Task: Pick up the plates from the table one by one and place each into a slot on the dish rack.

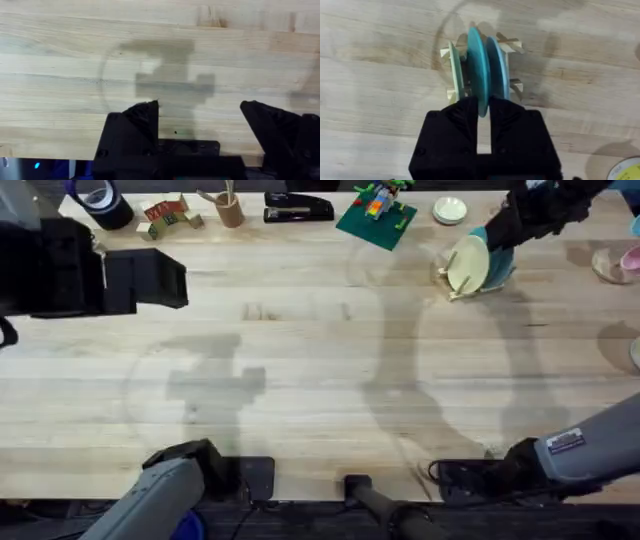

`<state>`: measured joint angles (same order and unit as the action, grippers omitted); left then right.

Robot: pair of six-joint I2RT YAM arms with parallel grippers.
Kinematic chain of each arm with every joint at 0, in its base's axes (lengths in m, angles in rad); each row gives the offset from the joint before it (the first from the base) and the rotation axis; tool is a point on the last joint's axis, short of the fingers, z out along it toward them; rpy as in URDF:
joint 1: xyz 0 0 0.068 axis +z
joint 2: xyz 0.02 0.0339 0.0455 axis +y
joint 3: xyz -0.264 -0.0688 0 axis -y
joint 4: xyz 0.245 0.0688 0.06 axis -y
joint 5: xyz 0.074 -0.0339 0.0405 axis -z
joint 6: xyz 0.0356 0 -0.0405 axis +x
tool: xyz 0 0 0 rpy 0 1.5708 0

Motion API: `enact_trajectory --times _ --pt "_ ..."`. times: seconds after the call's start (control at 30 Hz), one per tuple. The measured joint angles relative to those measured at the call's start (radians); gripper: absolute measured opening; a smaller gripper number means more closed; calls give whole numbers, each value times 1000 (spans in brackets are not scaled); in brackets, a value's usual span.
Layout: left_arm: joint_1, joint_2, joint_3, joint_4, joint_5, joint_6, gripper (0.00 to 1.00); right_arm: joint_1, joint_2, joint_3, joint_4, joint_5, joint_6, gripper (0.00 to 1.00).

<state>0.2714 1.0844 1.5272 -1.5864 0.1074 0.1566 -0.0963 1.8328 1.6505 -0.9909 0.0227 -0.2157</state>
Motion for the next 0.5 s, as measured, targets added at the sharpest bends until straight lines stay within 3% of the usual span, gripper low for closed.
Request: enact_trajectory --times 0.5 --pt "0 0 0 0 0 0 994 0 0 0 0 0 0 157"
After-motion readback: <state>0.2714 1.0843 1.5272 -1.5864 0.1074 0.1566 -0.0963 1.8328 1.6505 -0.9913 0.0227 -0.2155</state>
